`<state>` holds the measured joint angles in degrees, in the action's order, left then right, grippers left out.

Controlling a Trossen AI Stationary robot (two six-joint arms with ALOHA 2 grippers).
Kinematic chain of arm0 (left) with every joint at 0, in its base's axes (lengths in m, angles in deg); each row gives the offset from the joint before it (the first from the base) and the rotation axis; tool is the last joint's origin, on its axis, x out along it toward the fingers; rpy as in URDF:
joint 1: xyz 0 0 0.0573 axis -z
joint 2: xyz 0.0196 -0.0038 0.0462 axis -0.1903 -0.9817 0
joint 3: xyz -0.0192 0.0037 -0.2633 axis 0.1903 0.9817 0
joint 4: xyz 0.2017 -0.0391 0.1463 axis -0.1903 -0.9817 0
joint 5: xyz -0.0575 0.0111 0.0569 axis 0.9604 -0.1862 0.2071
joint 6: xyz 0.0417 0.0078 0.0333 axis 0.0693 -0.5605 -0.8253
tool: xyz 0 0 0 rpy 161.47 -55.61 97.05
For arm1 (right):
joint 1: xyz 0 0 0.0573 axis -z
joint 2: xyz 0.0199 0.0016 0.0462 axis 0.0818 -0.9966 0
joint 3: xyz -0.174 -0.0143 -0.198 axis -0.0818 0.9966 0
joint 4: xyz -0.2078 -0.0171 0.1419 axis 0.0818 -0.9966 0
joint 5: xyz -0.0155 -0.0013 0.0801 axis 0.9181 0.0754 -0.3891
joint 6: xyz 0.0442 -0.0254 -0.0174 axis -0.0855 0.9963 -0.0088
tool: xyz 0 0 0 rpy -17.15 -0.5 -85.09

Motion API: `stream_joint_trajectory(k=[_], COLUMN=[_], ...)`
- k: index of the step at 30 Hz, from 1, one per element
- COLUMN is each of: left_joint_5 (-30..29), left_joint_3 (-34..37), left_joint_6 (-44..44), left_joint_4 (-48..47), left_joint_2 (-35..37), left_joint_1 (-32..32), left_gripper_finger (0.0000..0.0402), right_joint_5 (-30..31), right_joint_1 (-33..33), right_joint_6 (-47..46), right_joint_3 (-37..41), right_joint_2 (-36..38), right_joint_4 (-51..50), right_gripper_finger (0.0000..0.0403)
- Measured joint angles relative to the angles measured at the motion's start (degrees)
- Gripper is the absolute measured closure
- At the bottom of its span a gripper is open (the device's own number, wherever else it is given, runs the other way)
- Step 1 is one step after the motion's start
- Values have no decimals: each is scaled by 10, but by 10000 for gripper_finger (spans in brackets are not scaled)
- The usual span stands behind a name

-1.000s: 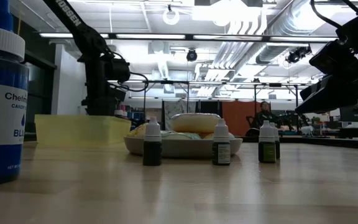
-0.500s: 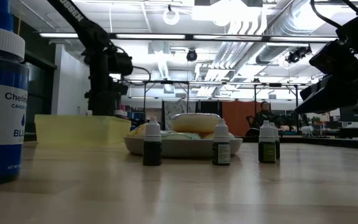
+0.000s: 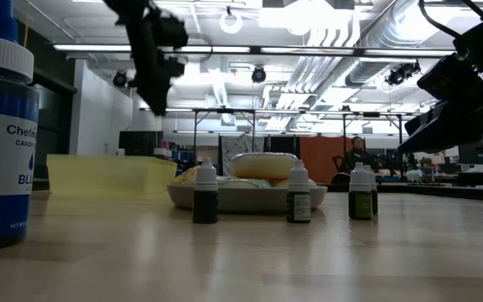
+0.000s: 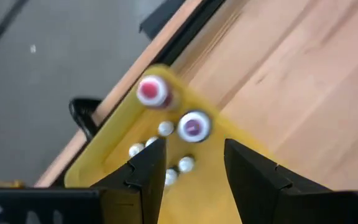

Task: Pick & Place food coloring
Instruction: Put the small brown food coloring bottle into the yellow bin

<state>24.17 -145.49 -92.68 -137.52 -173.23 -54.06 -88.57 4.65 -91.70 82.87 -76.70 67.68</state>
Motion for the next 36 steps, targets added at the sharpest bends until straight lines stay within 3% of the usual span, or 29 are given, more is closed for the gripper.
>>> stream_joint_trajectory(k=[11, 23, 29, 36], left_joint_5=[1, 2, 5, 61], left_joint_3=[-117, -129, -130, -129], left_joint_6=[35, 127, 265, 419], left_joint_4=[-59, -53, -53, -37], left_joint_2=[13, -2, -42, -109], left_joint_1=[159, 338, 402, 458], left_gripper_finger=[247, 247, 247, 247], right_joint_5=[0, 0, 0, 0], right_joint_1=[0, 0, 0, 0], right_joint_6=[0, 0, 0, 0], right_joint_3=[0, 0, 0, 0], right_joint_2=[0, 0, 0, 0], right_joint_4=[0, 0, 0, 0], right_gripper_finger=[402, 402, 402, 402])
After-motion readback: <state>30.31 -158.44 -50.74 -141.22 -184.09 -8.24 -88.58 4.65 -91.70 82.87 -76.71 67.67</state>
